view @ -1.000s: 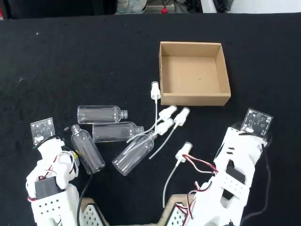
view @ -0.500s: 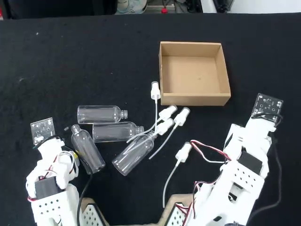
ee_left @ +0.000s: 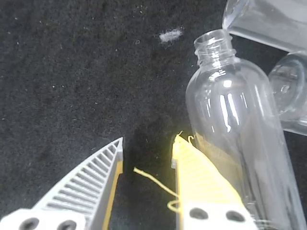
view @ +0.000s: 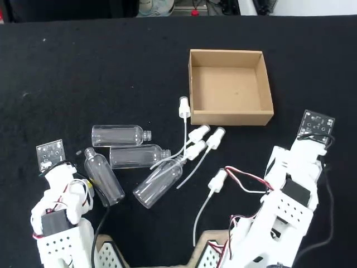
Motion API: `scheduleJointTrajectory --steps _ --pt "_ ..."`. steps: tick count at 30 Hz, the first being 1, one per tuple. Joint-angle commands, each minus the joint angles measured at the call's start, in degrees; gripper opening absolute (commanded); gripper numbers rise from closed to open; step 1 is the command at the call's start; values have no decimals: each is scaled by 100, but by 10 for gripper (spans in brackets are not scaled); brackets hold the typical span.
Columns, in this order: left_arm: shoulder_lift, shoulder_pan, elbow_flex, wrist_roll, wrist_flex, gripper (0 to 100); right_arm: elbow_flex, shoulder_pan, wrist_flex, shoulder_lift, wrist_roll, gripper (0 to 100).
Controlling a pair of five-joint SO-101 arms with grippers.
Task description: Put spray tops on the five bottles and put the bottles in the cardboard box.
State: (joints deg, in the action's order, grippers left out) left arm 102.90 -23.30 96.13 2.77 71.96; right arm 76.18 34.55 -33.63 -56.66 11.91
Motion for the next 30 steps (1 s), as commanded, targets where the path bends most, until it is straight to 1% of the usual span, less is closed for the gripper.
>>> scheduleJointTrajectory --steps 1,5,7,9,11,12,14,16,17,19,22,24,26,28,30 --pt "35 -48 127 9 35 163 198 -79 800 -84 -26 241" --pt "35 -31 127 9 35 163 778 88 2004 -75 -26 114" --pt "35 13 127 9 35 163 919 255 2418 -75 -26 90" --pt "35 22 127 9 26 163 866 440 2444 -84 -26 89" --pt "44 13 92 18 -18 166 637 580 2233 -84 -35 89" --pt "44 -40 4 18 -185 166 426 615 1969 -92 -44 89" --pt "44 -119 -286 18 -545 164 -171 615 1099 -163 -62 89" --pt "44 -277 -708 88 -905 166 -989 571 -123 -330 -79 89" --pt "44 -303 -884 237 -1064 166 -1464 484 -774 -426 -79 89" --pt "44 -189 -1165 536 -1398 166 -2387 255 -1987 -637 -79 87" --pt "44 215 -1297 536 -1943 166 -3433 -281 -3288 -998 -79 85" --pt "44 488 -1323 316 -2224 166 -3758 -721 -3815 -1262 -79 85" --pt "-18 690 -1481 132 -2347 167 -3785 -1090 -4114 -1543 -79 85" --pt "-26 884 -1842 132 -2145 167 -3732 -1354 -4264 -1763 -79 85" --pt "-53 1200 -2387 158 -1697 169 -3591 -1398 -4273 -1965 -53 85"
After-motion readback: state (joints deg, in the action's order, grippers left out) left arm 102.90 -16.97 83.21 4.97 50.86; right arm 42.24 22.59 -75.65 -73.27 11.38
